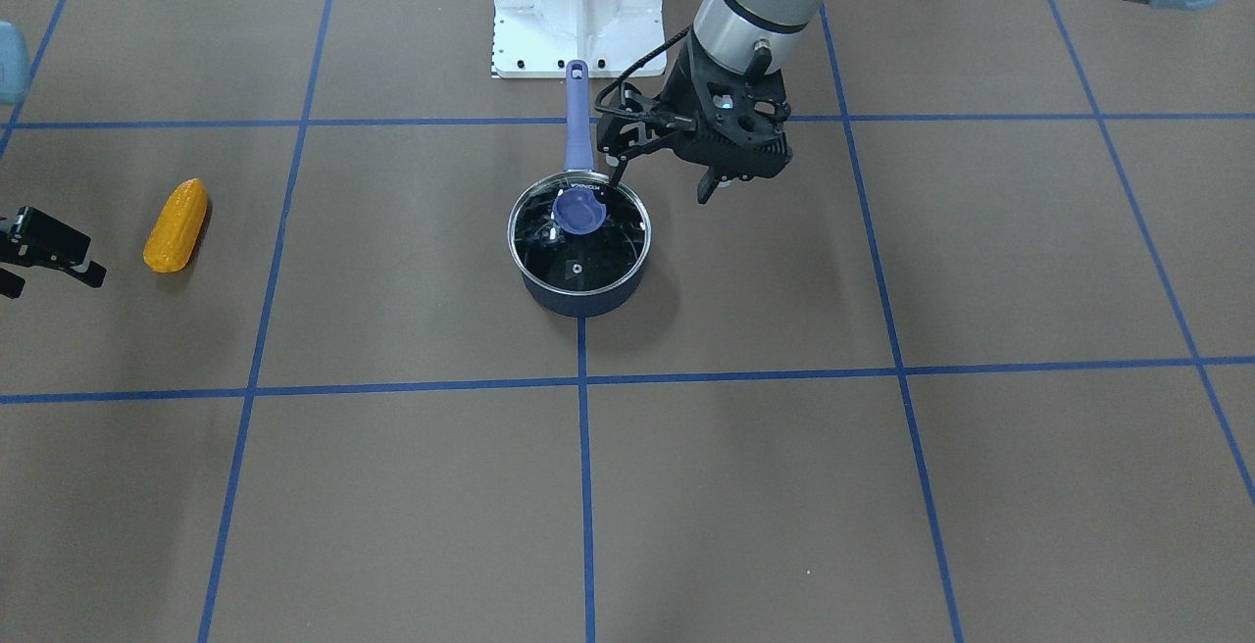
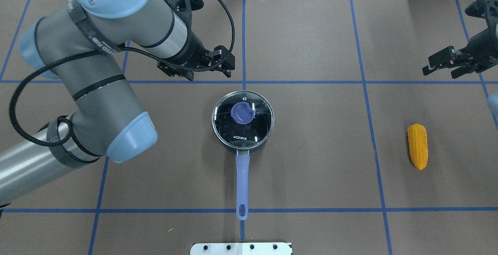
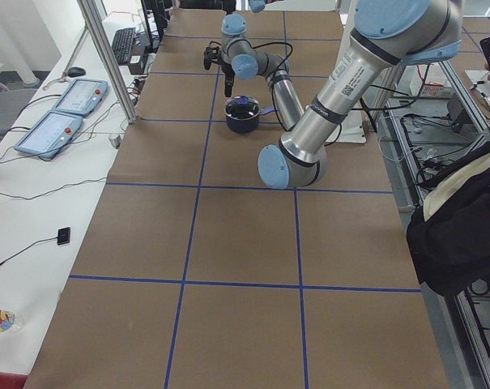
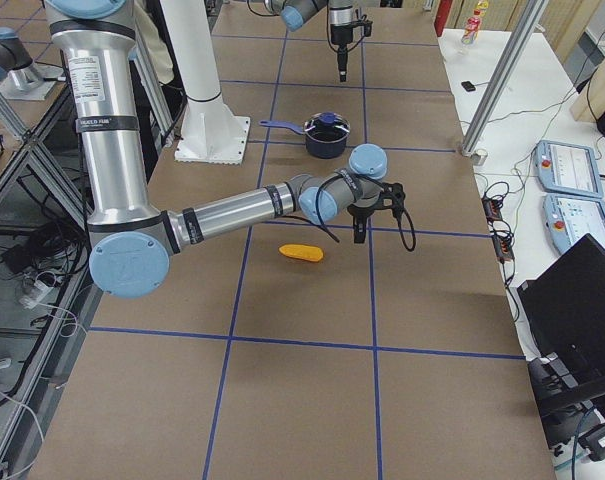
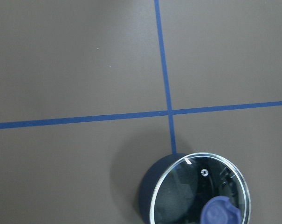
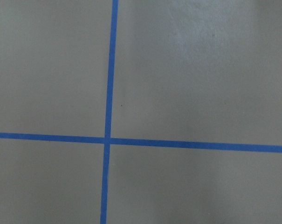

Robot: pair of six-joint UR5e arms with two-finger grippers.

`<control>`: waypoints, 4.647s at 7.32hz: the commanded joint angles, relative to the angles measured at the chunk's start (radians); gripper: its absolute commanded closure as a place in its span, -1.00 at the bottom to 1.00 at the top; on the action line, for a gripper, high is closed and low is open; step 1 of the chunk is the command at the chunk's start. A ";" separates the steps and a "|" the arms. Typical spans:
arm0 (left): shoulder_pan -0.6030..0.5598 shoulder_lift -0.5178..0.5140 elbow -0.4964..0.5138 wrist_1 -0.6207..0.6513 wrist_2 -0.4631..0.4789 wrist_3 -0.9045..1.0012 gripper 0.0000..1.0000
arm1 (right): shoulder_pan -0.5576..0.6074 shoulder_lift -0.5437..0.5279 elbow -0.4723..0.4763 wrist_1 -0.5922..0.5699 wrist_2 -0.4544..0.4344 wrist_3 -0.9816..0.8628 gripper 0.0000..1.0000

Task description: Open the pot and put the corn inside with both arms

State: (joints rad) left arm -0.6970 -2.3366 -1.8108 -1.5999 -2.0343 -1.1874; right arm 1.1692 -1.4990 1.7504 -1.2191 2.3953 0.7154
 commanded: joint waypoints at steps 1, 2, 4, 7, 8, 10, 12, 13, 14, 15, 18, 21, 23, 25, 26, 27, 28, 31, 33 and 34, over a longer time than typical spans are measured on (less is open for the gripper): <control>0.051 -0.097 0.098 0.000 0.068 -0.054 -0.93 | -0.078 -0.120 0.008 0.191 -0.037 0.135 -0.98; 0.080 -0.115 0.126 0.000 0.109 -0.057 -0.93 | -0.129 -0.145 0.011 0.232 -0.094 0.197 -0.98; 0.100 -0.113 0.152 -0.003 0.132 -0.060 -0.93 | -0.167 -0.162 0.012 0.263 -0.140 0.231 -0.98; 0.111 -0.109 0.203 -0.011 0.157 -0.054 -0.92 | -0.232 -0.205 0.053 0.259 -0.224 0.279 -0.98; 0.114 -0.109 0.203 -0.011 0.158 -0.054 -0.92 | -0.233 -0.236 0.088 0.259 -0.226 0.291 -0.98; 0.122 -0.115 0.202 -0.009 0.164 -0.054 -0.93 | -0.275 -0.282 0.112 0.250 -0.252 0.319 -0.98; 0.122 -0.115 0.202 -0.006 0.166 -0.054 -0.92 | -0.354 -0.274 0.112 0.250 -0.330 0.372 -0.98; 0.122 -0.113 0.200 -0.006 0.166 -0.054 -0.92 | -0.381 -0.271 0.106 0.248 -0.344 0.374 -0.98; 0.122 -0.110 0.199 -0.005 0.166 -0.054 -0.92 | -0.391 -0.271 0.103 0.248 -0.355 0.375 -0.98; 0.122 -0.110 0.196 -0.003 0.166 -0.054 -0.92 | -0.408 -0.262 0.090 0.248 -0.372 0.380 -0.98; 0.122 -0.109 0.194 -0.003 0.166 -0.054 -0.92 | -0.413 -0.212 0.040 0.251 -0.373 0.380 -0.94; 0.122 -0.107 0.191 -0.003 0.166 -0.054 -0.91 | -0.413 -0.198 0.032 0.251 -0.372 0.378 -0.55; 0.122 -0.107 0.189 -0.002 0.166 -0.054 -0.91 | -0.413 -0.184 0.031 0.251 -0.363 0.377 -0.24; 0.122 -0.105 0.189 -0.003 0.166 -0.054 -0.91 | -0.413 -0.181 0.029 0.248 -0.358 0.371 0.06; 0.122 -0.105 0.188 -0.003 0.166 -0.054 -0.91 | -0.411 -0.181 0.029 0.247 -0.358 0.369 0.18; 0.122 -0.105 0.189 -0.003 0.166 -0.054 -0.90 | -0.411 -0.182 0.029 0.247 -0.357 0.362 0.25; 0.122 -0.104 0.188 -0.002 0.166 -0.054 -0.90 | -0.410 -0.179 0.034 0.247 -0.346 0.362 0.27; 0.148 -0.090 0.191 -0.002 0.172 -0.055 -0.90 | -0.312 -0.153 0.037 0.243 -0.237 0.360 0.27; 0.200 -0.089 0.202 -0.002 0.235 -0.055 -0.89 | -0.267 -0.142 0.037 0.243 -0.193 0.360 0.26; 0.203 -0.089 0.205 -0.002 0.236 -0.055 -0.87 | -0.266 -0.141 0.035 0.243 -0.192 0.360 0.26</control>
State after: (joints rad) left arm -0.5090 -2.4261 -1.6106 -1.6011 -1.8100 -1.2425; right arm 0.8914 -1.6438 1.7866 -0.9755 2.1914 1.0757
